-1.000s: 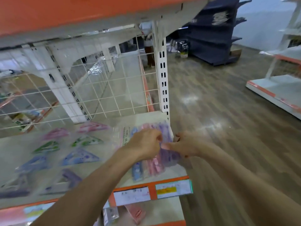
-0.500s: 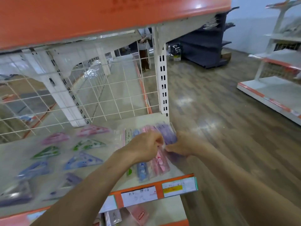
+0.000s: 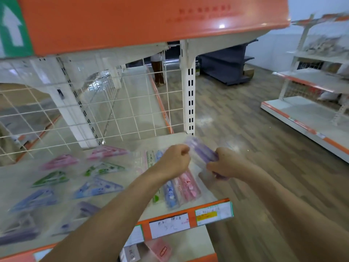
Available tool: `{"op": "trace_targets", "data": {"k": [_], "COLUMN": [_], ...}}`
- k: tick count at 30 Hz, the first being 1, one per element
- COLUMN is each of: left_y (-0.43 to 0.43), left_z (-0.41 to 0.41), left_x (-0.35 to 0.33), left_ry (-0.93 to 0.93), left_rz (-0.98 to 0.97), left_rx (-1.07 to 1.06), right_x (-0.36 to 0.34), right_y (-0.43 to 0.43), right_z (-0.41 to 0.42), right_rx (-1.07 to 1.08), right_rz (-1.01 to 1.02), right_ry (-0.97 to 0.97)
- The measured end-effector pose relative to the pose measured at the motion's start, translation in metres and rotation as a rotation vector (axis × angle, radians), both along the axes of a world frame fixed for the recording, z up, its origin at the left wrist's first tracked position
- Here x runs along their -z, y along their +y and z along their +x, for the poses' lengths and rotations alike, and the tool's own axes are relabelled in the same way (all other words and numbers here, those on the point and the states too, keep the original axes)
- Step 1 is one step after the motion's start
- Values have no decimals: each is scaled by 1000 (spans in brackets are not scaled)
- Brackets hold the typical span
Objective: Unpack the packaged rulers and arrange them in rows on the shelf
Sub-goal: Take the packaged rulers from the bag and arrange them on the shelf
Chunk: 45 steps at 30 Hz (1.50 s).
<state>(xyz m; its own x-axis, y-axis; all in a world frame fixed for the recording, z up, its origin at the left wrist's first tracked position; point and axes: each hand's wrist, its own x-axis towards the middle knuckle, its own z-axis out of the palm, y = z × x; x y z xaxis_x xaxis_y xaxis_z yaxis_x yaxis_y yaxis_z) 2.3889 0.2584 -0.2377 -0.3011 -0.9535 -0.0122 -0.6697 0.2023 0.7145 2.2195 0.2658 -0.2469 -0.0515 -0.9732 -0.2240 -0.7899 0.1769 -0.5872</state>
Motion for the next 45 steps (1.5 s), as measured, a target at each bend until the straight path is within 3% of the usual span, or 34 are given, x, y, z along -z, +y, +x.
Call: {"op": "trace_targets", "data": {"k": [2, 5, 9, 13, 17, 20, 26, 30, 32, 34, 39, 43, 45], "left_y": [-3, -10, -30, -38, -33, -31, -26, -21, -17, -12, -19, -34, -42], "left_z": [-5, -19, -31, -33, -35, -42, -51, -62, -66, -65, -61, -49, -39], "left_x": [-9, -20, -21, -24, -32, -34, -16, -15, -12, -10, -15, -22, -30], "left_ry": [325, 723, 1073, 1102, 1050, 877, 701, 639, 631, 669, 741, 1080, 1194], "left_rz": [244, 595, 562, 390, 221, 99, 125, -29, -70, -12, 83, 385, 557], "left_rx": [-129, -245, -503, -457, -282, -195, -315, -354, -359, -385, -442, -496, -440], "right_x": [-6, -12, -12, -21, -21, -13, 19, 17, 17, 22, 30, 27, 12], "right_y": [5, 9, 5, -1, -13, -18, -16, -16, -11, -6, -13, -19, -17], "right_z": [7, 26, 42, 34, 27, 23, 23, 27, 28, 26, 28, 19, 15], "right_rx": [14, -82, -131, -230, -233, -168, -87, -71, -125, -176, -137, -193, -210], "right_rz": [-89, -194, -346, -322, -435, -504, -467, -571, -518, -460, -567, -486, -413], "right_ry": [-79, -18, -24, -280, -301, -349, -430, -460, -357, -331, -355, -221, -394]}}
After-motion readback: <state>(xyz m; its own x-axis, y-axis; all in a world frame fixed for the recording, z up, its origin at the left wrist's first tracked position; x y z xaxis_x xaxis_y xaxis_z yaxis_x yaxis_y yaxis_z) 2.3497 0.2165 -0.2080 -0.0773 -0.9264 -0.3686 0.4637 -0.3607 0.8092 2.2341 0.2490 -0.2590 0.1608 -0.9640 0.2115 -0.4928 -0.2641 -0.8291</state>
